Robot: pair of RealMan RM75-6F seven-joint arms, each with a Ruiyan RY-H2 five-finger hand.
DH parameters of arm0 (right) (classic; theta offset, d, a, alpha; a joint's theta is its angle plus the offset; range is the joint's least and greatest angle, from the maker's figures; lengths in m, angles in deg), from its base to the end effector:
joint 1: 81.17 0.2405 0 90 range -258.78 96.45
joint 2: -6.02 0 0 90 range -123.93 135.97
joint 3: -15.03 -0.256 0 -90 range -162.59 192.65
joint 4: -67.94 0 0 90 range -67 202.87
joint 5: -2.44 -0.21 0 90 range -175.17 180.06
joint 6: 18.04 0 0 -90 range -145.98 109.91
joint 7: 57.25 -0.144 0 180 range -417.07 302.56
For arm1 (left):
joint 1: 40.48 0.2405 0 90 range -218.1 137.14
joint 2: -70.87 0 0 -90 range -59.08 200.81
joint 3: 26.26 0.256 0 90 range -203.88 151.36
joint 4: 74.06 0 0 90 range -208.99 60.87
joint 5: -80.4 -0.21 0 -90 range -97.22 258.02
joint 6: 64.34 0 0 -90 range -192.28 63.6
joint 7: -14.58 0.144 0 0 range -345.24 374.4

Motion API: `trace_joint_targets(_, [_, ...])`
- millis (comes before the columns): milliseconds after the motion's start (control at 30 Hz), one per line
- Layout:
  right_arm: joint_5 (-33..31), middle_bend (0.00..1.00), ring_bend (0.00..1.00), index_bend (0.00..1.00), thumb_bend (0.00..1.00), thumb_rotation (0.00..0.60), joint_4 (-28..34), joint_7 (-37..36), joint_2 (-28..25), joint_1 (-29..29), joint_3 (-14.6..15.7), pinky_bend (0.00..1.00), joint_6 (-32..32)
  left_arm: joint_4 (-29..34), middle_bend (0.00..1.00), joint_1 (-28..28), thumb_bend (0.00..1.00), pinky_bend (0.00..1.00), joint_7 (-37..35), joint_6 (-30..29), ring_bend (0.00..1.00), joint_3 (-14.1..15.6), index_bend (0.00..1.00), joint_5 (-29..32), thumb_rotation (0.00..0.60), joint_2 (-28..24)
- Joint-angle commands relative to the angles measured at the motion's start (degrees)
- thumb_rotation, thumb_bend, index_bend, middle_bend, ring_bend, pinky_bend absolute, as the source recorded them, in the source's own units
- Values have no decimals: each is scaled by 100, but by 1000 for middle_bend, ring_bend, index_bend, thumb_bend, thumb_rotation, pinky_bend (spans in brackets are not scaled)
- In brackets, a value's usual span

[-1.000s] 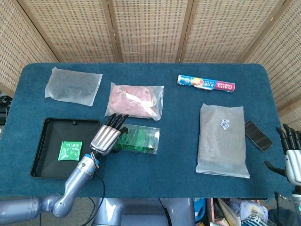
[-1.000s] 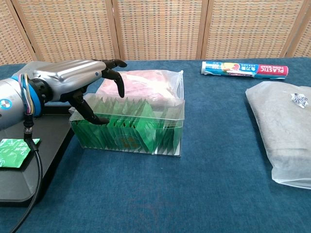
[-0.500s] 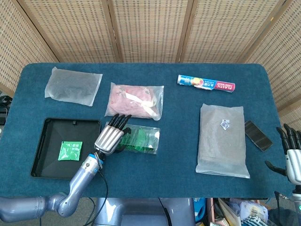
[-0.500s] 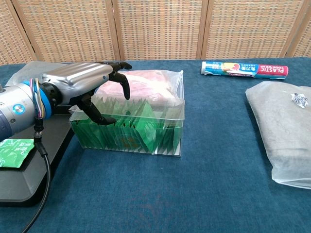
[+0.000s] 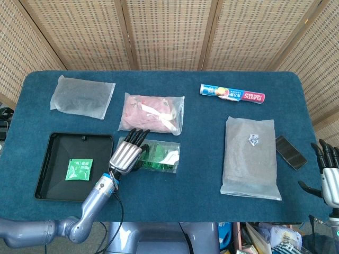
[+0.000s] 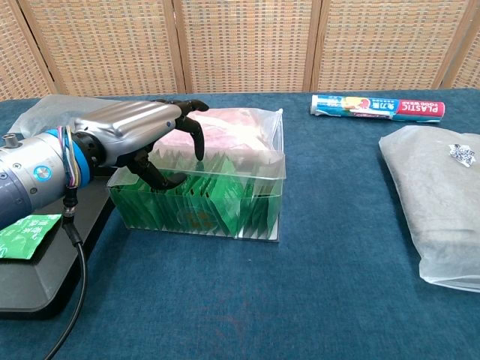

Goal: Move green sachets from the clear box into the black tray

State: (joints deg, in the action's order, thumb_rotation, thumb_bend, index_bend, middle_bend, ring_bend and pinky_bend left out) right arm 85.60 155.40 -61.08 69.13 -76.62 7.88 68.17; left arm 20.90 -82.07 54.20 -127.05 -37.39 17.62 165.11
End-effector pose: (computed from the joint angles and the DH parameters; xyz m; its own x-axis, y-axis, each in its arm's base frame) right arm -0.3278 -0.1954 0.1909 0.4177 0.1006 0.9030 -0.9086 0.0475 0.4149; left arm -0.0927 0.3038 -0.0331 0.5145 0.1530 0.8437 0.7941 -0.4562 -0.4015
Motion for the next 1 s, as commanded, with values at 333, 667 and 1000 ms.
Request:
trace_joint_targets(333, [2, 0, 0, 0, 0, 600, -4, -21, -3, 3, 3, 0, -6, 74, 0, -101, 492, 0, 82, -52, 0, -56, 431, 152, 600, -6])
trace_joint_targets(667, [-24, 0, 0, 0, 0, 600, -24, -26, 4, 14, 2, 0, -43, 465, 0, -304, 506, 0, 180, 103, 0, -446, 436, 980, 600, -250])
trace_joint_targets(1000, [-101, 0, 0, 0, 0, 600, -86, 0, 44, 45, -5, 0, -140, 696, 0, -619, 507, 0, 318, 262, 0, -857, 436, 2001, 600, -614])
